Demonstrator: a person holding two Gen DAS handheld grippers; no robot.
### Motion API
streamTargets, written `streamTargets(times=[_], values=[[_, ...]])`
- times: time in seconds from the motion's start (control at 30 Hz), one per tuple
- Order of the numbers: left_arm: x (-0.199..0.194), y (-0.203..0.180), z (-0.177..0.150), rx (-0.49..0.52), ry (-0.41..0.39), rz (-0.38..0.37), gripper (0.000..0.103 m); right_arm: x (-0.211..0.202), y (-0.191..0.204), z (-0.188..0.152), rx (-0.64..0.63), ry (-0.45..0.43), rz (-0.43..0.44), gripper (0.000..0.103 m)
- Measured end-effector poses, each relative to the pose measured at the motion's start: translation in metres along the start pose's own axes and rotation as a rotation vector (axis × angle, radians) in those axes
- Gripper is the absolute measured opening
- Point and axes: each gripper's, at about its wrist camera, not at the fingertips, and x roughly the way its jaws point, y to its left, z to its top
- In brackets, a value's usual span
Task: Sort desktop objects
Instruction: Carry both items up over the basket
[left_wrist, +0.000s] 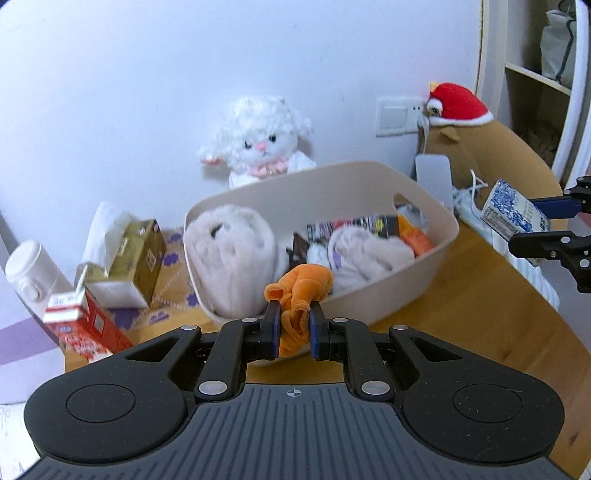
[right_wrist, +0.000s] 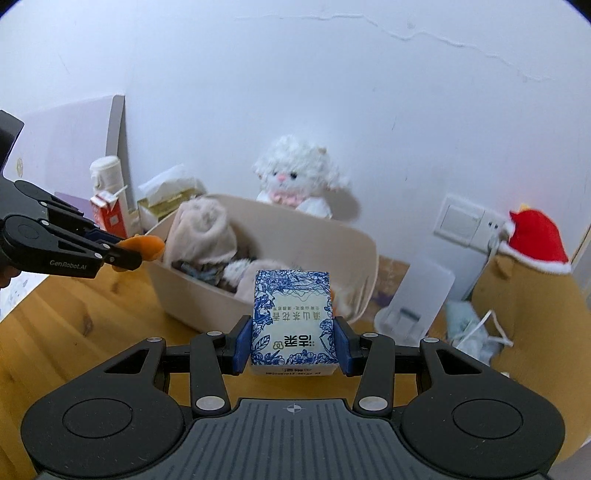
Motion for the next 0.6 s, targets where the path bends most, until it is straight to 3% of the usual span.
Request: streamTargets(times=[0.6], values=[[0.028, -0.016, 0.062, 0.03, -0.049, 0.025, 0.015, 0.032, -0.048, 0.042, -0.01, -0.061, 0.013, 0.043]])
